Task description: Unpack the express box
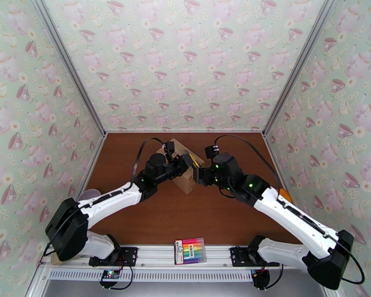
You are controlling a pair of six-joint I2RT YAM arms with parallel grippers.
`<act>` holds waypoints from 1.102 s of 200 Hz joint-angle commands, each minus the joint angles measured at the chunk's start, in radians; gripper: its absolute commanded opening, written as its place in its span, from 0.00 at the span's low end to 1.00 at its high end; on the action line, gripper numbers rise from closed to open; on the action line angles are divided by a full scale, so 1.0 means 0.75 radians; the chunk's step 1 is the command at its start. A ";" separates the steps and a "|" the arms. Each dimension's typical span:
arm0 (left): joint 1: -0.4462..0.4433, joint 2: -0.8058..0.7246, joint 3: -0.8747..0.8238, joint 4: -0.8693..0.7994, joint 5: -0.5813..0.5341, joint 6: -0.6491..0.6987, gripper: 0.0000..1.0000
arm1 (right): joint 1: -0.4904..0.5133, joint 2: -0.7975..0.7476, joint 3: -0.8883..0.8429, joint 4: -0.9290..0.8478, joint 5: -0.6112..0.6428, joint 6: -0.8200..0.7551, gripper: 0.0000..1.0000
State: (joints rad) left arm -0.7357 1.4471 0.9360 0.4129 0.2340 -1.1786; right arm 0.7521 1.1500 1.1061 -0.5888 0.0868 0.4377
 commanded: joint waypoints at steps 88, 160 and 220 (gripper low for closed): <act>0.008 0.014 0.008 0.123 0.125 -0.012 0.00 | -0.009 0.063 0.059 0.026 -0.038 -0.053 0.57; 0.011 0.001 -0.008 0.118 0.101 -0.014 0.00 | -0.010 0.025 0.045 0.026 -0.010 -0.020 0.35; 0.015 -0.003 0.002 0.096 0.083 -0.010 0.00 | -0.009 0.025 0.055 0.000 0.025 -0.019 0.08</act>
State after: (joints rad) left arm -0.7315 1.4544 0.9360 0.4610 0.3008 -1.1793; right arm 0.7589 1.1847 1.1244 -0.5808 0.0189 0.3954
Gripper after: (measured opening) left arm 0.187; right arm 0.407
